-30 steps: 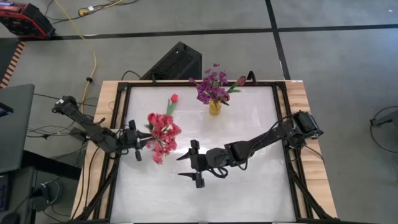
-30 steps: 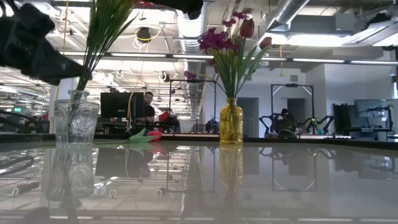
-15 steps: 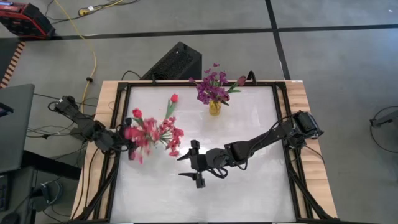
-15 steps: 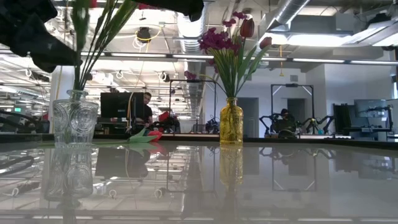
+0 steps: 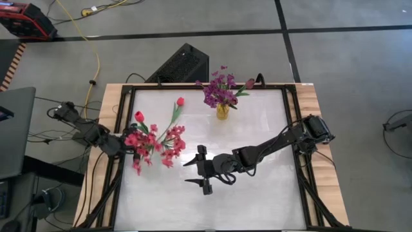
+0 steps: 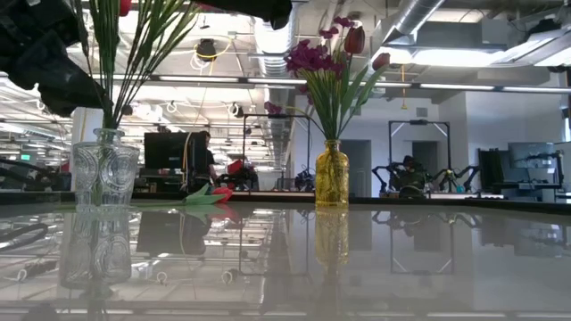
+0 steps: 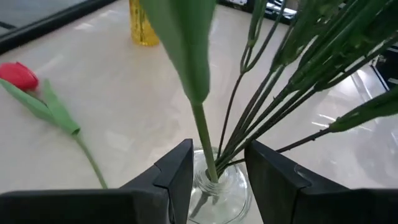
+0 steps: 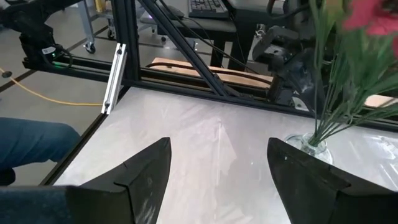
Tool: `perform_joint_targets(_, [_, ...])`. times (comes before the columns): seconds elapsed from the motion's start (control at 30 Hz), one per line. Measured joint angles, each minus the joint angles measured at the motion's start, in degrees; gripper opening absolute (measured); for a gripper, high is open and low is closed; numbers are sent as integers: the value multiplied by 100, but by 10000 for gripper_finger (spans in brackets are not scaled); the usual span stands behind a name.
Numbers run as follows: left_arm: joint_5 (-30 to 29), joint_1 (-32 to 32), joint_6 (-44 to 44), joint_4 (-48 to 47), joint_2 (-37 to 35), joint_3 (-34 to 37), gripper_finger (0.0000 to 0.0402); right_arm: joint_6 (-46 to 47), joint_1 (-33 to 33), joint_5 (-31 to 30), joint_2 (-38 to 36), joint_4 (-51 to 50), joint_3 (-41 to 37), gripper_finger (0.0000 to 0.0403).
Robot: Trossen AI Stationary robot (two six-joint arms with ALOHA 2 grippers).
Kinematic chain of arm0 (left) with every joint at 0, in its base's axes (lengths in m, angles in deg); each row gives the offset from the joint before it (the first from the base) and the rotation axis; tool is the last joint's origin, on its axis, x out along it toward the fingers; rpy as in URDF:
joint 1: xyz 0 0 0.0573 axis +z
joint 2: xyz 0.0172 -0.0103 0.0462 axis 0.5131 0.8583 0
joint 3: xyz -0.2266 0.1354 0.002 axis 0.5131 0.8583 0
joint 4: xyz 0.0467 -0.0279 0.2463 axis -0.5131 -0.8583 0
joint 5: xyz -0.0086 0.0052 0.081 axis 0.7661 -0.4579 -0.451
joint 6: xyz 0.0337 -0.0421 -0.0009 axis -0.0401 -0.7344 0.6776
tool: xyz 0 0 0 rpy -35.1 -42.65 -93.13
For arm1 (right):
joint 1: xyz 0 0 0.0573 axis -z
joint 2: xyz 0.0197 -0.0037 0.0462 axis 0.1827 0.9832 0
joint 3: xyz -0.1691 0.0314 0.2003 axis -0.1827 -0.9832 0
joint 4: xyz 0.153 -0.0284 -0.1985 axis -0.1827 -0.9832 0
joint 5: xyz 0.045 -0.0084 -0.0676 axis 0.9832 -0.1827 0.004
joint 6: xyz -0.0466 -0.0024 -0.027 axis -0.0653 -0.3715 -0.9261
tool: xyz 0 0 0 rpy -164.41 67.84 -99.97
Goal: Sort flowers into vase by color
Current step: Put the bottom pink tulip into the transparent vase
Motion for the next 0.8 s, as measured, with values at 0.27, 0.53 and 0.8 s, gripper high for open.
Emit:
perform_joint_targets(0.27, [828, 381, 48, -347, 12, -448, 133, -17, -4, 1, 0, -23, 0, 292])
perform_joint_targets(0.53, [1504, 799, -400, -1272, 645, -989, 133, -47, -4, 1, 1, -111, 0, 292])
perform_joint_targets(0.8, [2150, 1292, -545, -1766, 1868, -1358, 133, -130, -21, 3, 0, -182, 0, 292])
